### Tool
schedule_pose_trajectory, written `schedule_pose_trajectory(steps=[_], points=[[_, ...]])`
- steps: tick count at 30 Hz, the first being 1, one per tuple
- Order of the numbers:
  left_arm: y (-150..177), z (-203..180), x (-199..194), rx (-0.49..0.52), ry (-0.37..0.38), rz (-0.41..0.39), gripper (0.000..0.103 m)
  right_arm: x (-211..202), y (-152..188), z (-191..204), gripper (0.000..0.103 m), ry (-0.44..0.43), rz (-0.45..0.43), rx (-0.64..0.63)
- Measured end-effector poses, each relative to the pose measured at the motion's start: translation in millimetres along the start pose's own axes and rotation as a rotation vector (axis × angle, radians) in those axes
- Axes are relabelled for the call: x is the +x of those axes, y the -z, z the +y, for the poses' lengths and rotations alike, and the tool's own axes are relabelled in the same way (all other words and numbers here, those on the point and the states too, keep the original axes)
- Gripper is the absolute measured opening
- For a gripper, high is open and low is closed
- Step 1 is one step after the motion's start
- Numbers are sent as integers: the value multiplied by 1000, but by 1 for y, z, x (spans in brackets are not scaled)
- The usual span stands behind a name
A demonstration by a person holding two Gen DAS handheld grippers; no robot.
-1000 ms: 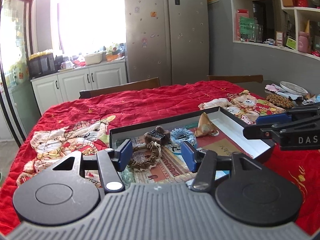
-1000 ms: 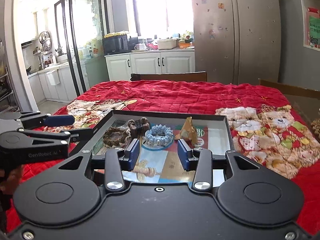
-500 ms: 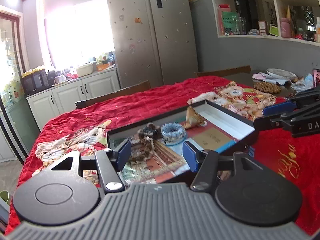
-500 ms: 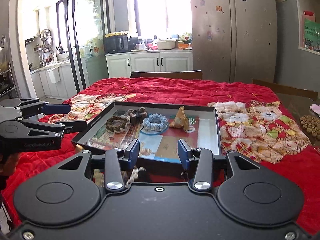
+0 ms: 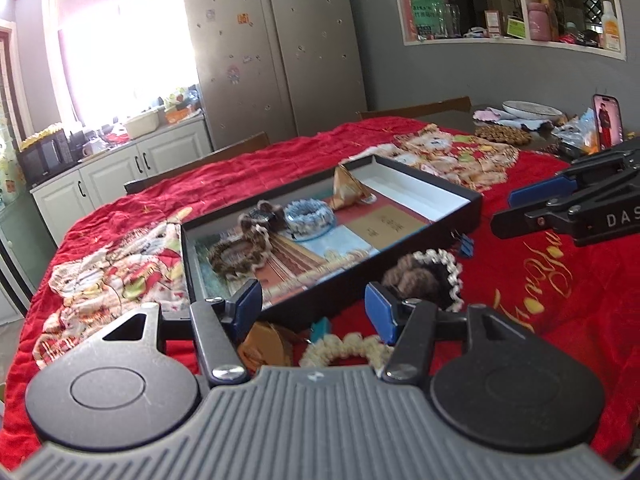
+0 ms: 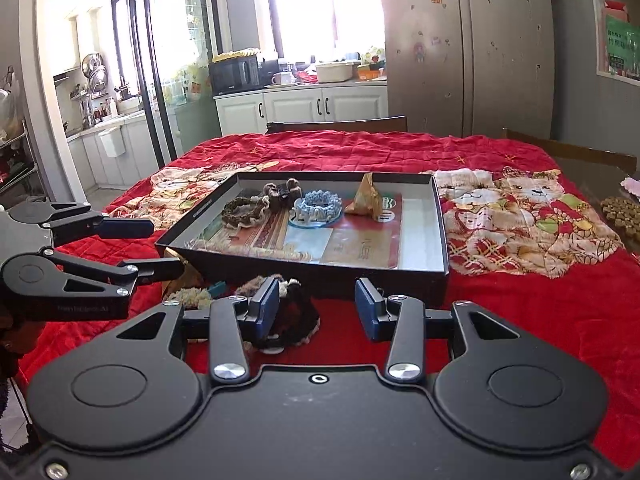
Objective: Organize objects
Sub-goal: 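Withdraw both tools from the box toward the items on the bedspread, then grasp the brown fuzzy lace-trimmed pom-pom with right tool while left tool grasps the cream crocheted ring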
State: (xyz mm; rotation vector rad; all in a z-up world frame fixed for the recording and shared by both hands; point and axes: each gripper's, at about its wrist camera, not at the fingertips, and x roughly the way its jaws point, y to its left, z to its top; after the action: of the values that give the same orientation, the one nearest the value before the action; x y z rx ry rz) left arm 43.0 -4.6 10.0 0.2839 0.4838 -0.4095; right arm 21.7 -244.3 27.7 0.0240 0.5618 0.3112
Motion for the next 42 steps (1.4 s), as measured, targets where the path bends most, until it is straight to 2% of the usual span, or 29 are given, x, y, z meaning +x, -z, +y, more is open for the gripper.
schedule_pose_trajectory(steps=[17,25,32,42], points=[[25,-18,-1,67,80,45,71,8,33,21,41,-77,-17,-42],[33,-25,8,98,114,74,57,22,34,34,40,-92,-12,-60],[41,-22,21,104,123,125,50,39,36,35,40,-70,4,-60],[42,-20,28,102,143,136,39,49,39,34,34,-88,26,-57]])
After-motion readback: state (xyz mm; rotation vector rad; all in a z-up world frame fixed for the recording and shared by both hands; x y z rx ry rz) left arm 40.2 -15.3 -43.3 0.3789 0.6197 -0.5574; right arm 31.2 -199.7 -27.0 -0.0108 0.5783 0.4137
